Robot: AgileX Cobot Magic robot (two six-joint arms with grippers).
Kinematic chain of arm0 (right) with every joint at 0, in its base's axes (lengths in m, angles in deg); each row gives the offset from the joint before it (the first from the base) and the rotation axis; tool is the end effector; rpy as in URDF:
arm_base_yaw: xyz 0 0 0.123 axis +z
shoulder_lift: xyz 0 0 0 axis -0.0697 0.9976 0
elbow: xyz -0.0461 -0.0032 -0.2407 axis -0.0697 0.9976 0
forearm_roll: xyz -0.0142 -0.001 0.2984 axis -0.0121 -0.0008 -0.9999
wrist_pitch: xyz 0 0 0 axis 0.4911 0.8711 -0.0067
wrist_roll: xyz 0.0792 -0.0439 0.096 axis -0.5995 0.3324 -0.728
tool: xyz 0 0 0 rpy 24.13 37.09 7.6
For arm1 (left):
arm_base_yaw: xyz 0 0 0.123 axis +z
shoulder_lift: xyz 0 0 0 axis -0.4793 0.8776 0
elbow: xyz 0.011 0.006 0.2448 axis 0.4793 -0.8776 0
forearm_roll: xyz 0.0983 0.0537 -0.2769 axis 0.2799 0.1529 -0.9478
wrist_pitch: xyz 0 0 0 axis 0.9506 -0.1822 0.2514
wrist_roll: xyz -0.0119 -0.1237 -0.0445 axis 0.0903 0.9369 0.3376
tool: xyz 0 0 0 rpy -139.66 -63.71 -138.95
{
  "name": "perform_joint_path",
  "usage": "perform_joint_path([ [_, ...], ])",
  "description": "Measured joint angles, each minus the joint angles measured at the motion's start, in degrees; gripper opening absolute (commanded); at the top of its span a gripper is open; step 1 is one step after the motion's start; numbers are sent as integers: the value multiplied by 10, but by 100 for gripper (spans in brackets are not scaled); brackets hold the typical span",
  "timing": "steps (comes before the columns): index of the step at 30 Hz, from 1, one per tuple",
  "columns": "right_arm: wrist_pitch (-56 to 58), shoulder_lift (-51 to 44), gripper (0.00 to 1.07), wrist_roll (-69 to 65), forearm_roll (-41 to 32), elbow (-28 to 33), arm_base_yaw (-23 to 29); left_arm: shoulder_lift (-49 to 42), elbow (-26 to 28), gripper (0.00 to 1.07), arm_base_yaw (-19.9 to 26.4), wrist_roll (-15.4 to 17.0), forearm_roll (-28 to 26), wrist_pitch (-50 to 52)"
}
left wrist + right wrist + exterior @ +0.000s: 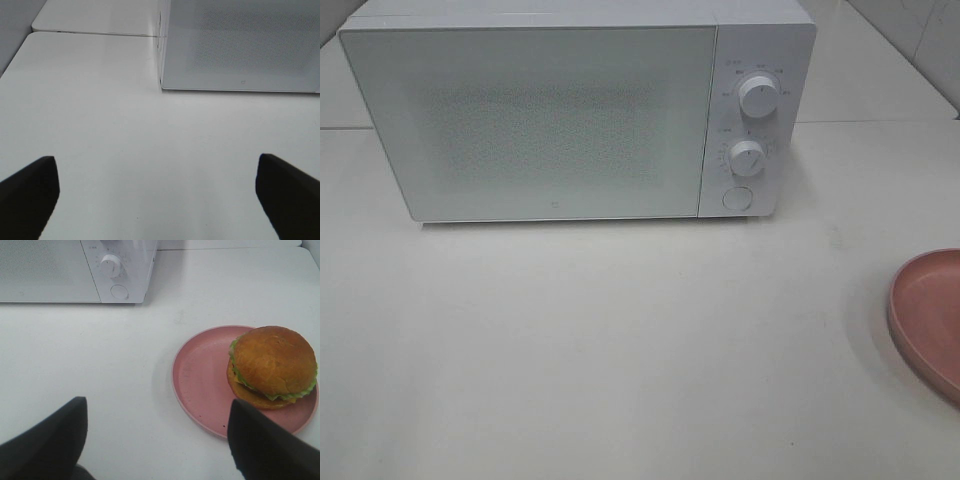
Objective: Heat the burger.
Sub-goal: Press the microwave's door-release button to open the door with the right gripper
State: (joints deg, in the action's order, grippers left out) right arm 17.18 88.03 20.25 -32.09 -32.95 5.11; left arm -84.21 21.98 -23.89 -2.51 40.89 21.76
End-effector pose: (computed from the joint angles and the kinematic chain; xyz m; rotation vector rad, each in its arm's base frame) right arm 0.1123 0.0154 0.2862 -0.0060 2.0224 0.1698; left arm 0.1125 -0.0127 0.2914 0.0088 1.9901 -0.1236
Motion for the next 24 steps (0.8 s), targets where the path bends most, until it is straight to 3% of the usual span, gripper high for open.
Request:
perform_joint_path([
  [24,-36,29,75,0,0,-19,0,0,0,100,0,0,0,0],
])
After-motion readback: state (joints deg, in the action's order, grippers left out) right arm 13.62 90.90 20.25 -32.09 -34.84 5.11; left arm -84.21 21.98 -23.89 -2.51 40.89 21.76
